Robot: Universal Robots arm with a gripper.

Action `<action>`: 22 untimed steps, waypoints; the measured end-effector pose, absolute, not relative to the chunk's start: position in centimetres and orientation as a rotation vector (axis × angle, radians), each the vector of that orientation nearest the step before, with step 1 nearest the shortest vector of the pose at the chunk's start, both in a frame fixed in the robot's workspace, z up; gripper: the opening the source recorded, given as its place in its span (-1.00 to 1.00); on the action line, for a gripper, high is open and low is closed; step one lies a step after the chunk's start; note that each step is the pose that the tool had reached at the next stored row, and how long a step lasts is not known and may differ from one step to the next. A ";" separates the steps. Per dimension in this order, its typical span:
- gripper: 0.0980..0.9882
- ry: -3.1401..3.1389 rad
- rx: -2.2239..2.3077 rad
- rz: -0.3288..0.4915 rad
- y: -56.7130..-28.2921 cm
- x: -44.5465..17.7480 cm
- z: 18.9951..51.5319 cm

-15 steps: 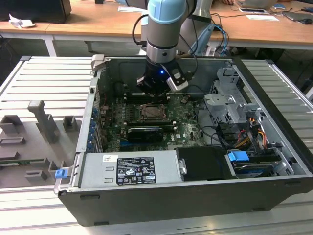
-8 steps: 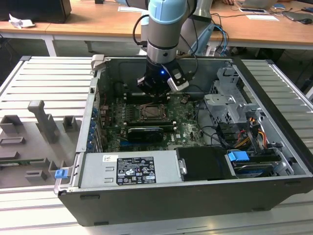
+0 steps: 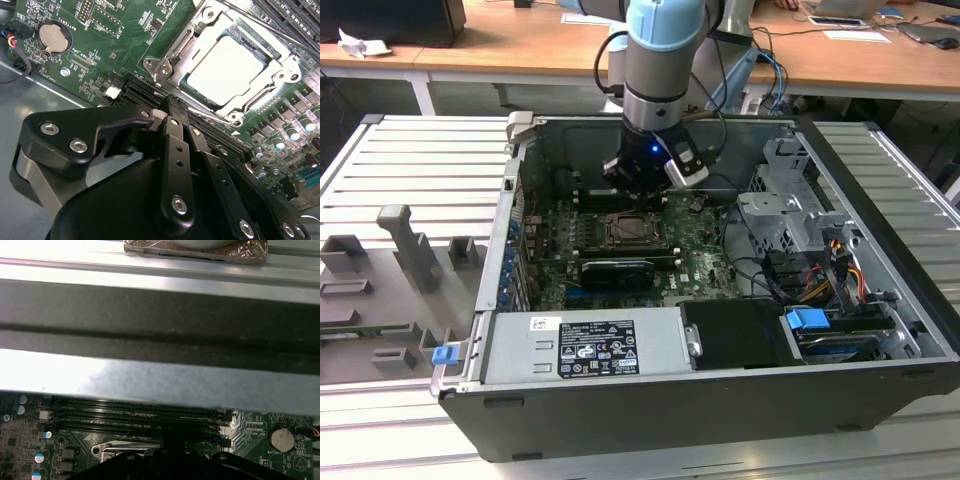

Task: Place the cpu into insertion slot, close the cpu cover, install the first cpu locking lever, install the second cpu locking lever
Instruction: 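Install the first cpu locking lever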

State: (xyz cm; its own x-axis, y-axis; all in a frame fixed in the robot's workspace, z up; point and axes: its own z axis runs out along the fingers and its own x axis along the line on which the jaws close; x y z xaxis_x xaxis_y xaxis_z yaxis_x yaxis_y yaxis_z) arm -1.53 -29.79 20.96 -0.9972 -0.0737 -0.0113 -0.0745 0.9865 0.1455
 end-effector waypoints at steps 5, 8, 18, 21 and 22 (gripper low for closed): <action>-0.98 3.125 -0.116 0.228 -29.8 -1.5 20.6; -0.98 3.126 -0.117 0.225 -29.8 -1.5 20.4; -0.98 3.126 -0.117 0.224 -29.8 -1.5 20.5; -0.98 3.127 -0.116 0.212 -29.8 -1.5 20.5; -0.98 3.127 -0.116 0.206 -29.8 -1.5 20.4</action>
